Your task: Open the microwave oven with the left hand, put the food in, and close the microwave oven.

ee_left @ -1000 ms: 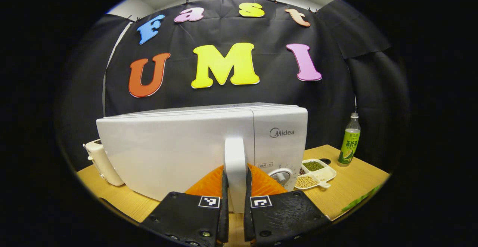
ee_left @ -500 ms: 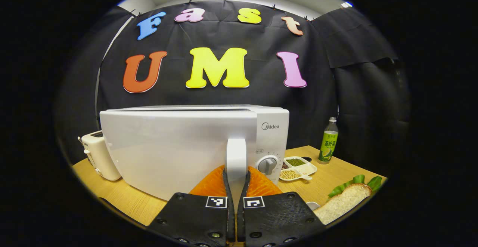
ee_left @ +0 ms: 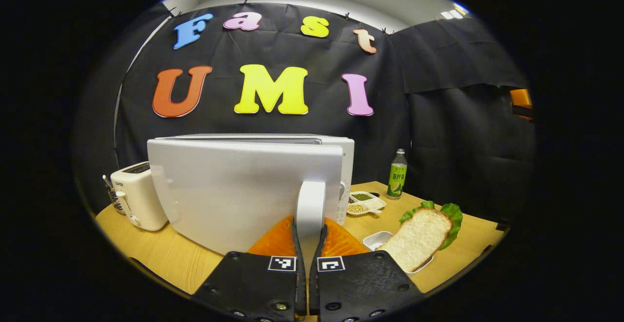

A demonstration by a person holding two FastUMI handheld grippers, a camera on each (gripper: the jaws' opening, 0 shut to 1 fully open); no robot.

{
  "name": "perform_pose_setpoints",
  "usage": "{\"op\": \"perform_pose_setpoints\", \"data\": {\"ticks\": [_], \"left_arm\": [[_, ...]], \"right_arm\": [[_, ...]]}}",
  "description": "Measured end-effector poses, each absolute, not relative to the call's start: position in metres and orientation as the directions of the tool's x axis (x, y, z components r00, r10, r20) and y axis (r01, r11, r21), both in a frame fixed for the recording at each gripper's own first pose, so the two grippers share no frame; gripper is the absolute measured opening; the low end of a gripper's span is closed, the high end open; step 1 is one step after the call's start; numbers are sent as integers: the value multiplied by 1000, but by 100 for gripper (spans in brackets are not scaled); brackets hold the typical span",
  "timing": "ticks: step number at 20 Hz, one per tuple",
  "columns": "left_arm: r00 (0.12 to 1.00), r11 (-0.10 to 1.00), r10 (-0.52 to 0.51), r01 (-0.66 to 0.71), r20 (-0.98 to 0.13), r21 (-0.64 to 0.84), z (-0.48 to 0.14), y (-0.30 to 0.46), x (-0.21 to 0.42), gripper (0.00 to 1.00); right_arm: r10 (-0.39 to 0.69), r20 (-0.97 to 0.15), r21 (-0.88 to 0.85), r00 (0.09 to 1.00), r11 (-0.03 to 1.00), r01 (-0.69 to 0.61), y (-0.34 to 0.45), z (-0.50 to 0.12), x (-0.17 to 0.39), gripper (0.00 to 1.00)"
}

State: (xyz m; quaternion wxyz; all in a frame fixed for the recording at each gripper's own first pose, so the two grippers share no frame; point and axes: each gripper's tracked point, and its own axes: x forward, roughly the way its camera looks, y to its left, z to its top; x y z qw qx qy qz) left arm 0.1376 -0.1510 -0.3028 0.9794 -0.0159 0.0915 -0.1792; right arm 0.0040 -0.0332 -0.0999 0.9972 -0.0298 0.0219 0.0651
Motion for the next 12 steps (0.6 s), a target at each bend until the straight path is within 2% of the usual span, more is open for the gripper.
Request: {"op": "perform_pose_setpoints", "data": {"ticks": [3,4,5,6,7,9,10,11,12], "left_arm": [[909,924,-381,374,-171,-76,-303,-133,116,2],[905,921,-389,382,-171,-72,-302,-125,105,14],[904,919,-394,387,-168,-73,-301,-115,97,14],[900,916,-401,391,-173,-88,-303,-106,87,6],[902,920,-390,375,-184,-111,-303,-89,76,19],[918,935,-347,322,-193,-148,-298,-55,58,27],[928,950,-304,278,-217,-140,-299,-35,46,35],[944,972,-229,207,-238,-115,-301,-7,33,45],[957,987,-154,137,-245,-88,-298,18,22,69]], "right_arm": [[129,-45,-68,991,989,-132,-24,-99,-3,99],[136,-44,-73,990,988,-139,-19,-99,-6,100],[147,-44,-78,988,986,-150,-13,-99,-8,100],[158,-49,-82,986,983,-162,-7,-102,-10,100],[173,-55,-82,983,981,-177,-1,-104,-11,92],[205,-71,-72,976,975,-210,11,-109,-14,92],[217,-77,-73,973,972,-223,16,-111,-15,100],[224,-82,-79,971,970,-230,19,-113,-14,100],[229,-89,-87,969,968,-237,21,-115,-13,100]]}}
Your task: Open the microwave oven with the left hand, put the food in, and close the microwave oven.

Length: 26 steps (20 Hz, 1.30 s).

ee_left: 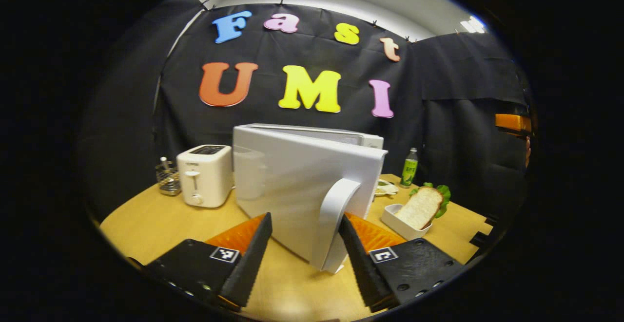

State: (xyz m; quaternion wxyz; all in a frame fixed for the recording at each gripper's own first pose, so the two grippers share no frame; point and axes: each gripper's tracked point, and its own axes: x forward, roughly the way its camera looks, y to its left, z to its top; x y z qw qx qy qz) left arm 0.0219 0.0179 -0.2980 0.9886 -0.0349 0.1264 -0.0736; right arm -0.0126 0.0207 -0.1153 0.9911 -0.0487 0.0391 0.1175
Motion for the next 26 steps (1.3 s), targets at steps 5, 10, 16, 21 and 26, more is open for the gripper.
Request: {"op": "perform_pose_setpoints", "data": {"ticks": [5,10,16,21,26], "left_arm": [[974,996,85,-91,-212,-20,-253,86,-21,84],[972,985,155,-166,-176,-46,-197,107,-27,94],[975,982,174,-182,-141,-47,-149,100,0,95],[980,986,158,-164,-124,-39,-126,79,23,95],[985,987,152,-155,-79,-32,-99,53,33,95]], "right_arm": [[221,-174,-128,960,961,-245,28,-127,18,92],[216,-212,-170,953,952,-254,34,-127,57,100],[240,-302,-136,923,947,-291,29,-136,95,92],[337,-500,-35,797,912,-408,34,-177,119,100],[450,-685,174,573,865,-471,40,-232,131,100]]}}
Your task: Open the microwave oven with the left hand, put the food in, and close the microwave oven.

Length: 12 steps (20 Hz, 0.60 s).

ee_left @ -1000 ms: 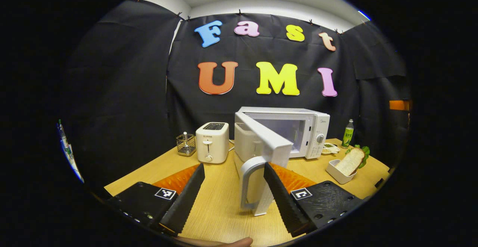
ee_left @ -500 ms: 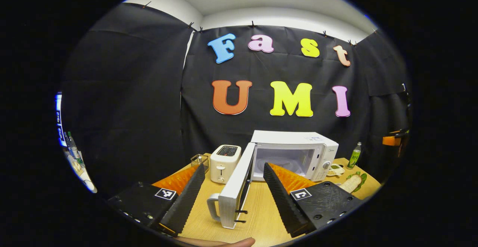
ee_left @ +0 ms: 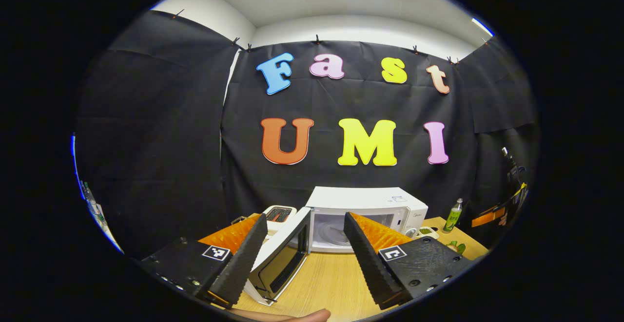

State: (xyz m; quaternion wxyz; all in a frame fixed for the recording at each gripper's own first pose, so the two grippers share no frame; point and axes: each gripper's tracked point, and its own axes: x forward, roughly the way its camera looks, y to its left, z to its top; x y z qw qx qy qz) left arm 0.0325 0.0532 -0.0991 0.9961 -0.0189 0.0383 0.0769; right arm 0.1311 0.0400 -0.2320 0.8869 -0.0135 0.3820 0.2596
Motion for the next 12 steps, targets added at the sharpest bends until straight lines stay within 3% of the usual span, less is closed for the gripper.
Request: {"op": "perform_pose_setpoints", "data": {"ticks": [3,4,6,7,8,10,11,12], "left_arm": [[985,987,161,-163,-66,-17,-93,40,28,95],[985,986,164,-164,-57,-4,-90,37,25,95],[982,982,188,-187,-35,22,-83,35,18,95],[982,982,185,-185,-25,25,-80,32,15,95],[985,985,174,-173,-22,22,-79,26,11,95],[988,988,153,-153,-19,21,-79,18,6,95],[988,987,155,-155,-21,34,-80,19,5,95],[986,985,168,-167,-14,42,-80,25,3,96]], "right_arm": [[525,-761,348,382,826,-443,44,-269,131,99],[537,-770,382,344,820,-426,45,-274,132,89],[533,-793,404,295,822,-401,42,-291,136,85],[535,-801,414,269,819,-398,42,-298,138,95],[539,-806,431,244,817,-383,42,-303,138,83],[553,-816,478,168,809,-343,44,-318,133,80],[571,-812,509,119,793,-334,45,-324,127,90],[580,-810,525,94,786,-327,44,-330,124,87]]}}
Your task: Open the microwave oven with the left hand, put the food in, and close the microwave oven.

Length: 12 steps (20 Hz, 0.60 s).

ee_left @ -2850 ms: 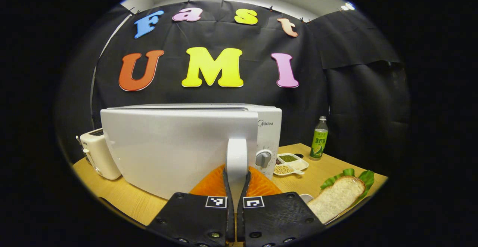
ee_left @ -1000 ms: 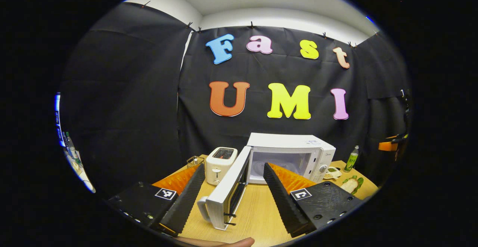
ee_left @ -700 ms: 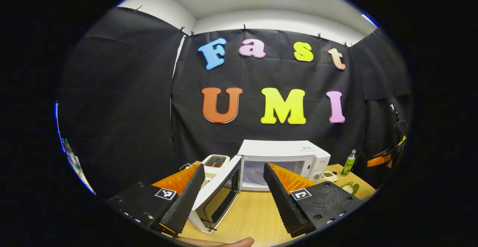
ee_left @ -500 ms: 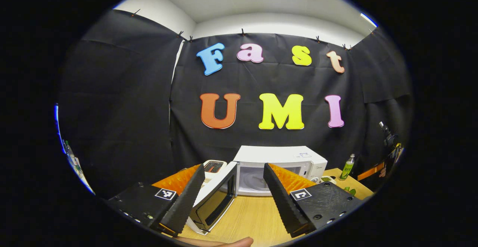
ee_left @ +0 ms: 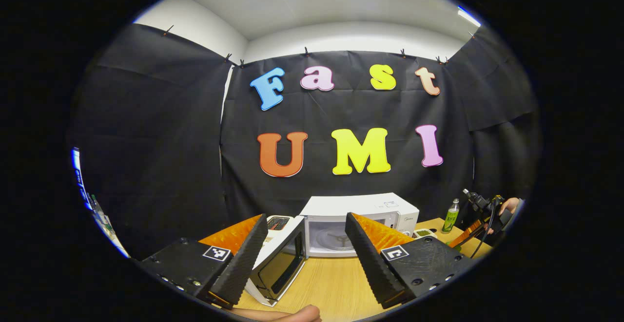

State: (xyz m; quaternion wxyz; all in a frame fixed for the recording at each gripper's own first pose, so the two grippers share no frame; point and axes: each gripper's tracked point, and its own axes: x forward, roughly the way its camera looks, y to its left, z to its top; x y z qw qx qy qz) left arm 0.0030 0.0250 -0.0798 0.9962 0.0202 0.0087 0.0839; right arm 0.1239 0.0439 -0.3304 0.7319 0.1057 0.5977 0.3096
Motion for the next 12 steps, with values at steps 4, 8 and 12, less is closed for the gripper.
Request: {"op": "perform_pose_setpoints", "data": {"ticks": [4,8,12], "left_arm": [[983,984,179,-178,-40,20,-88,32,-1,97],[979,980,198,-197,-43,16,-91,46,-5,97],[982,983,183,-183,-53,2,-101,51,-8,97]], "right_arm": [[653,-755,633,50,747,-203,51,-339,125,53],[674,-733,625,86,718,-305,56,-310,110,35],[652,-736,528,179,720,-451,70,-264,97,35]]}}
